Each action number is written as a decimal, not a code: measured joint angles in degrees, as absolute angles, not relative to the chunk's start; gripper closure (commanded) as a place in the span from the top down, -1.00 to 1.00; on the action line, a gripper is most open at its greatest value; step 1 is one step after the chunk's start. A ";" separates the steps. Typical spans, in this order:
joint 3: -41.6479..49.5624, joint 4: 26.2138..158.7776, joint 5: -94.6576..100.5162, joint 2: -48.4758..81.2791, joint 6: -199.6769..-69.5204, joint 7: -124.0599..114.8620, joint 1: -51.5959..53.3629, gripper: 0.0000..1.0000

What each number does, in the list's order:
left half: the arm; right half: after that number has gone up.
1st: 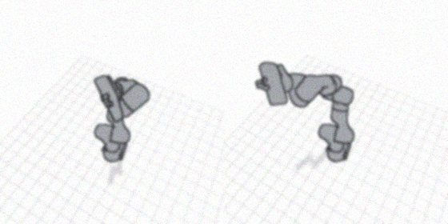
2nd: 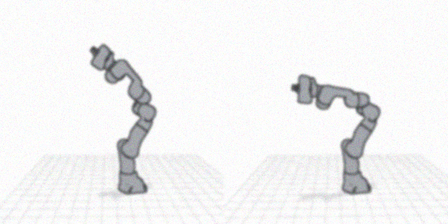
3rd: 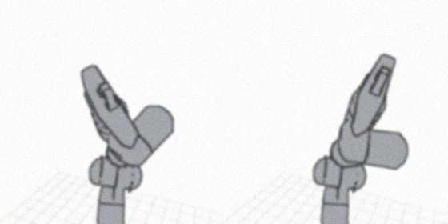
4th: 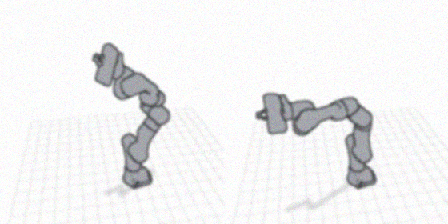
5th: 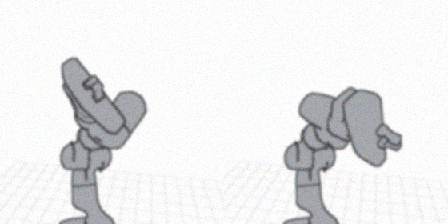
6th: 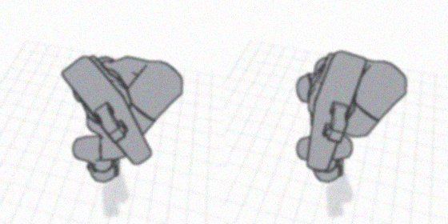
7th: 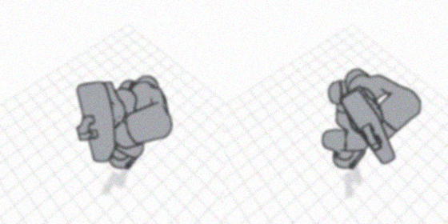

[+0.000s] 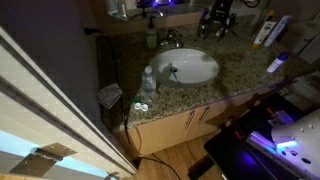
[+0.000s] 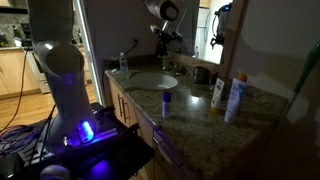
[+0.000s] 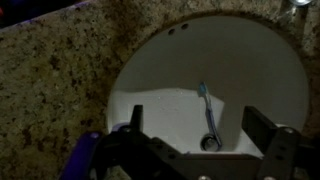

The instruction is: Remove the toothbrush from the silver cup and place it on the left side of the counter, place the toothpaste inside the silver cup

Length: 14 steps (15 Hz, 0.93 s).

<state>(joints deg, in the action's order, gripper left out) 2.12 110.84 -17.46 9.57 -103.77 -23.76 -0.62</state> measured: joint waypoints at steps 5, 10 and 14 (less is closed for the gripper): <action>-0.01 112.44 -17.19 9.65 -104.28 -17.84 1.06 1.00; -3.15 118.30 -17.14 9.56 -113.54 -12.66 4.39 1.00; -3.18 120.93 -17.15 10.02 -119.38 -12.15 4.59 1.00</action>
